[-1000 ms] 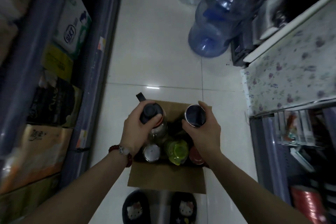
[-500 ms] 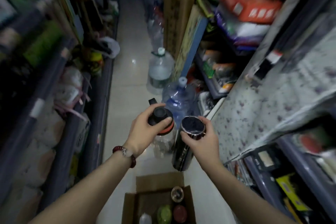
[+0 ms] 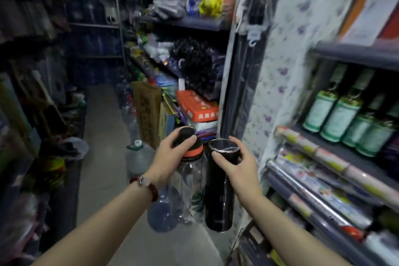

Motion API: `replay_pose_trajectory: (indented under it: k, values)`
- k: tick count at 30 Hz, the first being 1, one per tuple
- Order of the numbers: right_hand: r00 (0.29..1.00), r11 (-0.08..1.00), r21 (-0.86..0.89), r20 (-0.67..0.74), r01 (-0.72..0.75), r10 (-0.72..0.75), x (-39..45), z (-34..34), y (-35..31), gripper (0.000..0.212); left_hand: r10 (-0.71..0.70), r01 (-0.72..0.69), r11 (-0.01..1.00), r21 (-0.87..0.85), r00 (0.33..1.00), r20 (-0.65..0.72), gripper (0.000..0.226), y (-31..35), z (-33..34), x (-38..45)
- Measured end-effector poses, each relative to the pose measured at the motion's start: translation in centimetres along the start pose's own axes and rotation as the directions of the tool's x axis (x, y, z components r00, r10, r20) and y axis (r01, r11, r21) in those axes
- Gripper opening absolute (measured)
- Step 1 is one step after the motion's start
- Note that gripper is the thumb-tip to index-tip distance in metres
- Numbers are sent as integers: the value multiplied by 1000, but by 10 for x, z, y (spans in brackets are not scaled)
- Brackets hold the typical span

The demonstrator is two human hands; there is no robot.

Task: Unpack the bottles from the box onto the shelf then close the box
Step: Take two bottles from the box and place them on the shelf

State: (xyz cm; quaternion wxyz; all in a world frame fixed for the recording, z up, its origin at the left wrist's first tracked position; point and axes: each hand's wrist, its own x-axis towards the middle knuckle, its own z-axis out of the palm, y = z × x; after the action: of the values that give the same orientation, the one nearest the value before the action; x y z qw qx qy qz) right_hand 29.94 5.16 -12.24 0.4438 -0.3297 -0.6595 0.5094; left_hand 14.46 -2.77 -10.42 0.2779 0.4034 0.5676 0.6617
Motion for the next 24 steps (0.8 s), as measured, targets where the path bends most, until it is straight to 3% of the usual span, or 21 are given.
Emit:
replay_pose_trajectory:
  k: [5, 10, 14, 17, 21, 24]
  values:
    - [995, 1000, 30, -99, 5, -2, 11, -66, -49, 74, 3, 0, 1000, -20, 988, 152, 18, 56, 62, 20]
    - [979, 999, 5, -200, 43, -41, 20, -132, -87, 87, 35, -45, 999, 27, 948, 316, 47, 101, 119, 34]
    - [971, 997, -12, -226, 77, -78, 28, -184, -116, 75, 61, -128, 984, 121, 895, 441, 78, 132, 165, 41]
    - [962, 992, -27, -245, 119, -122, 30, -218, -140, 77, 108, -182, 975, 126, 888, 448, 73, 156, 195, 44]
    - [935, 978, -106, -293, 177, -201, 35, -254, -180, 67, 190, -260, 963, 76, 850, 491, 58, 198, 228, 54]
    - [914, 963, -137, -308, 234, -266, 40, -276, -214, 52, 231, -305, 951, 59, 821, 523, 63, 236, 246, 63]
